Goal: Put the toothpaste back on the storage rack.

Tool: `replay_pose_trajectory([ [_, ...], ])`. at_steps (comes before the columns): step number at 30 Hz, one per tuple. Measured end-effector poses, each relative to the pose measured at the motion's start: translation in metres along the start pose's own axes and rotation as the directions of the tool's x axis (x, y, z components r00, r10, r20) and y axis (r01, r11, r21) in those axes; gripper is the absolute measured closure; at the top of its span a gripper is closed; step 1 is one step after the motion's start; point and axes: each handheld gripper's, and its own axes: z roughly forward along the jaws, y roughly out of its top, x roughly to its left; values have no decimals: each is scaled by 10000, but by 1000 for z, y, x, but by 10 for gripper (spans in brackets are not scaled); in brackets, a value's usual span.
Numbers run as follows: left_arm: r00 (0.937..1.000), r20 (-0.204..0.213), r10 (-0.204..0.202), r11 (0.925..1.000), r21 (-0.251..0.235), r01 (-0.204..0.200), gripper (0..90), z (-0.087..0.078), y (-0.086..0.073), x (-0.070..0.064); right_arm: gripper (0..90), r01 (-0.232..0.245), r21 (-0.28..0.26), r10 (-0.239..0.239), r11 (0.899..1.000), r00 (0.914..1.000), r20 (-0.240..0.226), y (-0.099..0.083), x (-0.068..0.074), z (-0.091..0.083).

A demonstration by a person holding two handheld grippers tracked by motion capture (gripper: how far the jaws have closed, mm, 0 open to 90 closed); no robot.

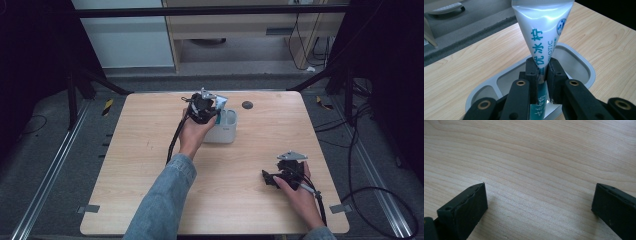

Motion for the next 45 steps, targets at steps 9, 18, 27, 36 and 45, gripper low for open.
replay_pose_trajectory([
  [9,10000,1,26,10000,63,-26,800,2,-2,-2,4,-2,0,2,10000,10000,-1,0,0,0],
  [18,9998,16,-183,9997,148,183,795,5,1,-1,4,-22,-4,22,10000,10000,-4,0,0,0],
  [27,9996,45,-267,9996,84,267,789,12,4,-2,4,-20,-5,20,10000,10000,-4,0,0,0],
  [36,9991,51,-410,9991,142,409,791,15,7,-2,4,-12,-2,12,10000,10000,-5,0,0,0],
  [45,9990,46,-449,9988,173,448,792,15,7,-1,4,3,-2,-3,10000,10000,1,0,0,0],
])
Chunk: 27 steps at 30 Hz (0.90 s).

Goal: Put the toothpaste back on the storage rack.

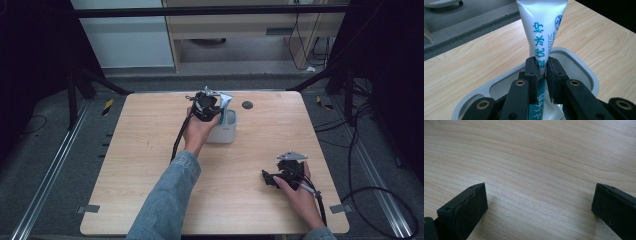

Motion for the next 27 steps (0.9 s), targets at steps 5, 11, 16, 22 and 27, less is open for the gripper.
replay_pose_trajectory([
  [5,10000,32,27,10000,19,-27,788,0,0,-1,4,-16,-3,16,10000,10000,-5,0,0,0],
  [11,9999,103,-48,10000,65,47,783,-1,0,0,4,-13,-4,13,10000,10000,-5,0,0,0],
  [16,10000,26,93,9999,129,-94,754,-3,-1,-1,4,-15,-5,15,10000,10000,-7,0,0,0],
  [22,9994,-168,312,9994,129,-310,684,-6,-1,-4,4,-17,-4,17,10000,10000,-5,0,0,0],
  [27,9994,-250,244,9997,105,-241,625,-11,-3,-3,4,-14,-3,14,10000,10000,-6,0,0,0],
])
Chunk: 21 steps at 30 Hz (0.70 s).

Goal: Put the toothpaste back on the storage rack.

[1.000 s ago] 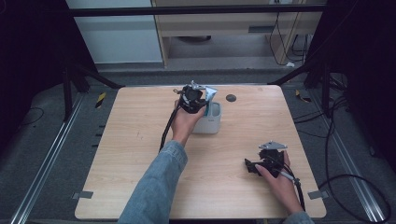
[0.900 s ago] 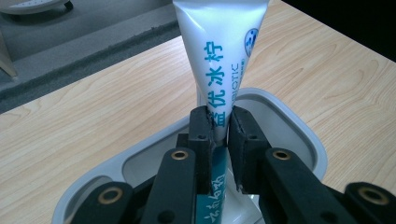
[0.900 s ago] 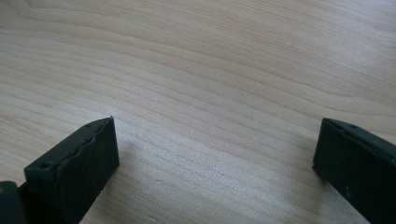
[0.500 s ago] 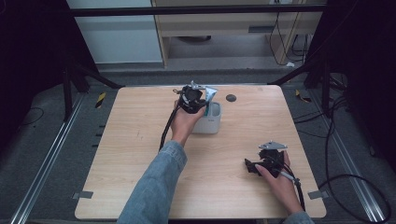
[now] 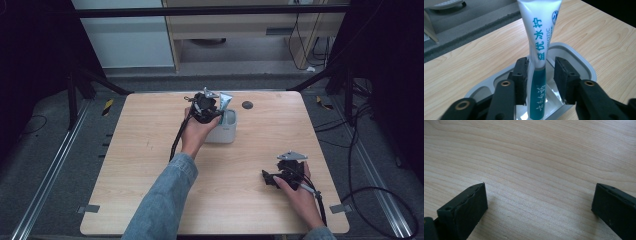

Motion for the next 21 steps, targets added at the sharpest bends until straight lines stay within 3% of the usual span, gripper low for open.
replay_pose_trajectory([
  [4,9997,-177,164,9999,17,-164,528,-4,-3,-2,4,2,1,-2,10000,10000,0,0,0,0],
  [7,9983,-297,503,9987,71,-501,452,-10,-5,-5,4,0,2,0,10000,10000,-3,0,0,0],
  [10,9992,-78,393,9992,-38,-393,372,-16,-5,-6,4,1,3,-1,10000,10000,1,0,0,0],
  [16,9975,264,654,9974,-305,-646,269,-26,-3,-10,4,1,-6,-1,10000,10000,-6,0,0,0],
  [21,9922,500,1146,9934,-24,-1147,196,-27,-7,-16,4,-1,-6,1,10000,10000,-5,0,0,0],
])
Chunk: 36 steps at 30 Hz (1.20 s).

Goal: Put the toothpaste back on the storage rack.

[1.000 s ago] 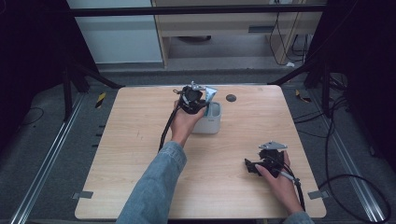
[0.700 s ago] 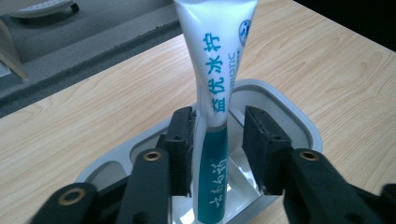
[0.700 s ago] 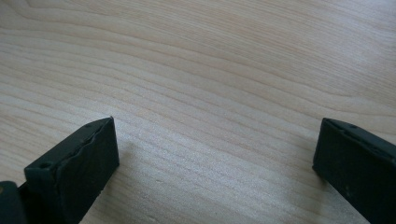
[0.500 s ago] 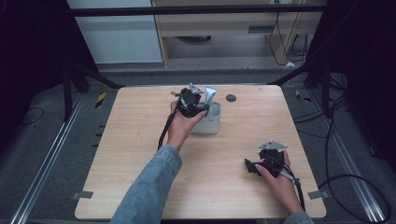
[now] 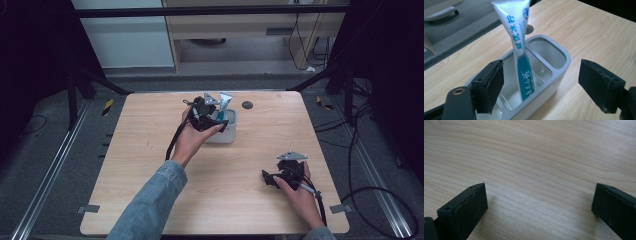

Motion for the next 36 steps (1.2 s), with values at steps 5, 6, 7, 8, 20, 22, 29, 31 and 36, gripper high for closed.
replay_pose_trajectory([
  [5,9997,210,103,9999,127,-105,135,-3,-5,-6,4,2,-1,-2,10000,10000,0,0,0,0],
  [6,9997,215,146,9998,142,-149,132,-4,-6,-7,4,1,0,-1,10000,10000,-2,0,0,0],
  [7,9995,250,168,9998,91,-170,127,-6,-6,-9,4,1,-1,-1,10000,10000,-2,0,0,0],
  [8,9994,282,220,9997,114,-223,119,-7,-7,-10,4,1,-1,-1,10000,10000,-1,0,0,0],
  [20,9954,522,799,9966,170,-809,97,-16,-14,-24,4,1,1,-1,10000,10000,0,0,0,0],
  [22,9950,568,827,9964,115,-835,95,-17,-16,-27,4,4,-1,-4,10000,10000,2,0,0,0],
  [29,9921,667,1065,9940,192,-1080,83,-22,-23,-36,4,29,-10,-29,10000,10000,19,0,0,0],
  [31,9923,790,950,9953,128,-963,81,-24,-27,-38,4,4,0,-4,10000,10000,3,0,0,0],
  [36,9906,1003,928,9952,221,-955,81,-29,-40,-46,4,58,-16,-58,10000,10000,46,0,0,0],
])
